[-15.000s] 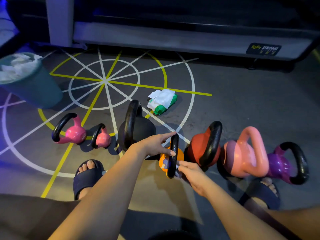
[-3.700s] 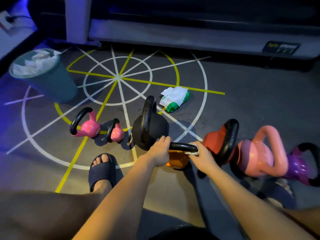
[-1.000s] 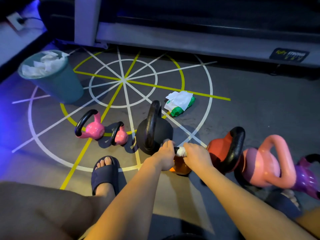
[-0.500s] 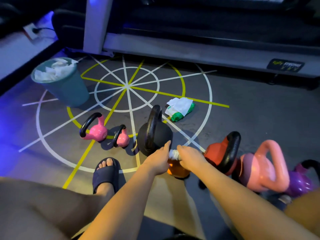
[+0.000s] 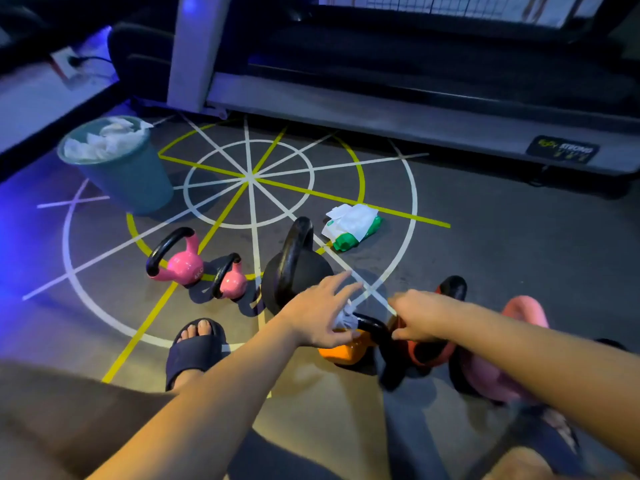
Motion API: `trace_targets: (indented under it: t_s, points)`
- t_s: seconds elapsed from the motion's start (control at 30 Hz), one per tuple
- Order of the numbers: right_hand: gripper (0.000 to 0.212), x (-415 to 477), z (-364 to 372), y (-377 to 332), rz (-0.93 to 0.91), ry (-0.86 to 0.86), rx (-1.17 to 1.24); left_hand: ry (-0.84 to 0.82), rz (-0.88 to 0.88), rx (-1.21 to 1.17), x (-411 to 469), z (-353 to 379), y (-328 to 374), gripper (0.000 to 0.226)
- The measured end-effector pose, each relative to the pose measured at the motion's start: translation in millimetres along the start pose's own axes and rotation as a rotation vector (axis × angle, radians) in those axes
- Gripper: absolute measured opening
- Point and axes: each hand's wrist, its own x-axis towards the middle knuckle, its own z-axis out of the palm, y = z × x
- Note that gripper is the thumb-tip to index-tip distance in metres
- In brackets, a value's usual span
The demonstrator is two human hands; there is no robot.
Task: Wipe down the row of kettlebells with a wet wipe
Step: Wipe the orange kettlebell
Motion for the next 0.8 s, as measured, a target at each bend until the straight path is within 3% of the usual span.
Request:
trace_targets:
  t_s: [0.07,0.13,0.23,0.33,0.47,0.57,0.73,0.8]
  points:
    - [0.054,-1.4,6.2,3.5,0.017,-0.026,0.032,-0.146,0.011,0.054,19.2,8.3,14.0,0.092]
    - [0.056,2.6,15.0,-2.6,0.047,-0.044,0.158,-0.246,-0.035,0.119,30.7,19.6,25.1,0.076]
    - [0.046,14.9,34.2,-31.9,0.058,0.005,0.384,-0.072,-0.182,0.087,28.1,37.3,26.2,0.033]
    - [0.027,25.4,56.0,-50.5,0.146,0.094,0.603,0.116,-0.358,0.003,20.6,46.8,18.9,0.018]
    - [0.02,33.1,58.5,-42.0,0.133,0.111,0.707,0.189,-0.595,-0.278,17.1,52.4,10.4,0.032]
    - [0.016,39.4,60.6,-41.1,0.147,0.134,0.705,0.21,-0.65,-0.227,19.2,56.6,13.0,0.053]
    - [0.025,48.9,58.9,-41.7,0.185,0.077,0.573,0.134,-0.365,0.224,48.7,60.8,56.3,0.085]
    - [0.02,48.0,55.2,-40.4,0.195,0.059,0.551,0.143,-0.292,0.211,53.2,62.8,55.7,0.092]
